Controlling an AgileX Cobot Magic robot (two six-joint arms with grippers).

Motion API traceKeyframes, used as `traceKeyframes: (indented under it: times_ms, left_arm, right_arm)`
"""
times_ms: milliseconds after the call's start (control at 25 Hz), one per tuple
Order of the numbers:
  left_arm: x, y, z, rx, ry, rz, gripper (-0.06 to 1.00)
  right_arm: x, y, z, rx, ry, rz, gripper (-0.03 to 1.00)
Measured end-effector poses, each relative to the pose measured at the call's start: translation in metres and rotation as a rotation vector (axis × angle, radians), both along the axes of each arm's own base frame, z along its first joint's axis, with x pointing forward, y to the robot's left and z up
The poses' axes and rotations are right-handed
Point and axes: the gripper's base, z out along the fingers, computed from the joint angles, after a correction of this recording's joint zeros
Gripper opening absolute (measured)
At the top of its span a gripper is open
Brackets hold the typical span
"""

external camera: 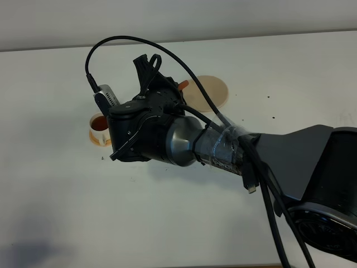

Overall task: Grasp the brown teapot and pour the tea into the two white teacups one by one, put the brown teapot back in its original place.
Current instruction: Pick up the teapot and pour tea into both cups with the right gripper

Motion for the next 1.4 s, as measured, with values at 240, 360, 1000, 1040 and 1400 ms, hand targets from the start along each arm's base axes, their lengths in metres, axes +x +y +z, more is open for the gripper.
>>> traceKeyframes:
  times_ms: [240, 360, 1000, 1040, 1400]
  left_arm:
    - [0.0, 0.0, 0.0, 0.0, 0.0, 0.0, 0.26]
    - [0.0, 0.0, 0.0, 0.0, 0.0, 0.0, 0.26]
    - [0.0, 0.0, 0.0, 0.0, 0.0, 0.0, 0.26]
    - [0.0, 0.0, 0.0, 0.0, 0.0, 0.0, 0.26]
    - [0.0, 0.0, 0.0, 0.0, 0.0, 0.0, 0.26]
  right_arm:
    - [0.0006, 0.0003, 0.0009, -0.031, -0.01, 0.025, 0.09]
    - [0.0008, 0.0003, 0.0011, -0.048, -0.013, 0.036, 0.09]
    - [-0.0009, 0.0023, 0.0025, -0.121, -0.033, 0.092, 0.09]
    - [-0.0015, 0.0026, 0.0025, -0.124, -0.033, 0.095, 0.09]
    - [-0.0048, 0.0052, 0.0037, -0.138, -0.049, 0.113, 0.09]
